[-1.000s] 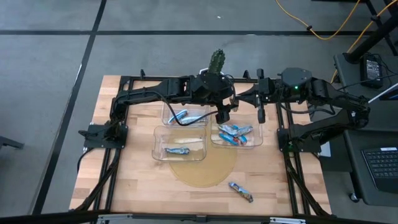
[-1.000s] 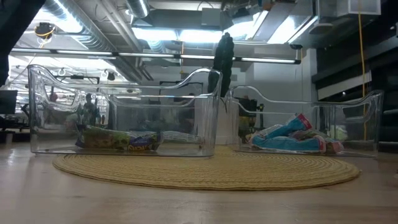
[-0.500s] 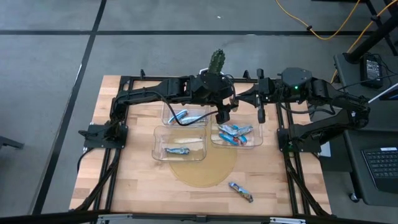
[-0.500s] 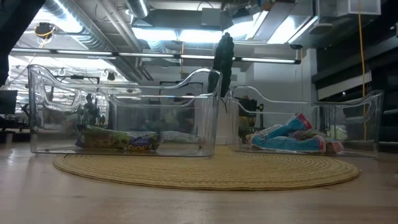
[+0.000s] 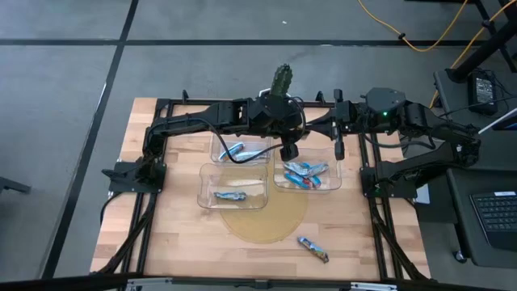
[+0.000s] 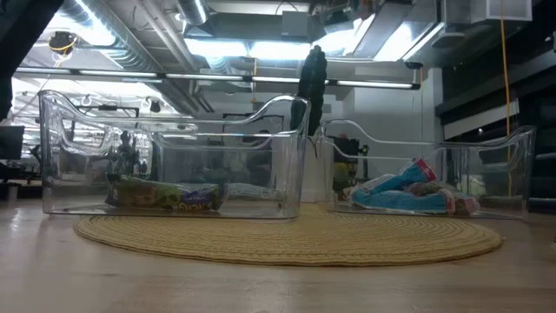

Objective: Pick and place Granola Bars by type
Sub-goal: Put the yellow granola bar into the top bin

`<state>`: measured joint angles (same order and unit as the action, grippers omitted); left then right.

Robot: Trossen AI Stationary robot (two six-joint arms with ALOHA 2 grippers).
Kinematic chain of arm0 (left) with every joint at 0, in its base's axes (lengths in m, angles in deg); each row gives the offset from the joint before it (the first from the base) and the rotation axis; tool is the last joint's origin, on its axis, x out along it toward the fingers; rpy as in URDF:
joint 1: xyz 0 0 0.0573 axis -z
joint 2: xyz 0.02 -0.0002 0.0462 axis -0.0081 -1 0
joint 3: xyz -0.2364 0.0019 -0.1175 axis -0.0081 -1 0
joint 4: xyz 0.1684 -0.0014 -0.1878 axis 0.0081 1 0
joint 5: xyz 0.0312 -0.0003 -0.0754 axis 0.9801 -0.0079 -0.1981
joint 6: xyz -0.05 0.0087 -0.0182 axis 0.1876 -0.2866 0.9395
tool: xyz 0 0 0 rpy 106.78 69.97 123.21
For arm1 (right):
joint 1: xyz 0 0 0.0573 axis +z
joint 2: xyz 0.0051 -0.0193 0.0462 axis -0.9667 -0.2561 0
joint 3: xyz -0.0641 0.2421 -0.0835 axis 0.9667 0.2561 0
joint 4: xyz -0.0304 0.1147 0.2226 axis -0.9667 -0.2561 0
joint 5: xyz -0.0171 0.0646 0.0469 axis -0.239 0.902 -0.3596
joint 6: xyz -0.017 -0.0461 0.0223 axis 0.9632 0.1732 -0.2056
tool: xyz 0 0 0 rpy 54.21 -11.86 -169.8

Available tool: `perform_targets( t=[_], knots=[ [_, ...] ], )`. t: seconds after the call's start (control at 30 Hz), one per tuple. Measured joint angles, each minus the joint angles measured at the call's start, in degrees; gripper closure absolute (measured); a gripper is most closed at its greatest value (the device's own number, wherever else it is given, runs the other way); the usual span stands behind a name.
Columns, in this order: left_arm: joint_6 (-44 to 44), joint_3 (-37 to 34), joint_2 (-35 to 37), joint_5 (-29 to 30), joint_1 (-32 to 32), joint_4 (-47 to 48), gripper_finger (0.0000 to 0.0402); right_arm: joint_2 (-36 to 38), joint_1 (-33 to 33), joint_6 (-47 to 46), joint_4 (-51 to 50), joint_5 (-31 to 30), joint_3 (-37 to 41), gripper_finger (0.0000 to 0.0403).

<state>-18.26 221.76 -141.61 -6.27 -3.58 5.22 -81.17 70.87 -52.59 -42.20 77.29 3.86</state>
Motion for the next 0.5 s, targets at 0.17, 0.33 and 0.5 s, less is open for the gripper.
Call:
perform_targets(
  t=[0.17,0.33,0.5],
  knots=[
    [-0.9,0.0,0.0,-0.9,0.0,0.0,0.0371,0.0,0.0,0.7,0.0,-0.2,0.0,0.0364],
    [-1.0,0.0,0.1,-0.9,0.0,0.8,0.0368,1.5,0.0,2.3,0.1,-0.4,0.0,0.0342],
    [-1.1,0.0,0.8,-1.4,0.1,4.1,0.0379,4.4,0.0,3.3,0.0,-4.1,0.0,0.0319]
  ],
)
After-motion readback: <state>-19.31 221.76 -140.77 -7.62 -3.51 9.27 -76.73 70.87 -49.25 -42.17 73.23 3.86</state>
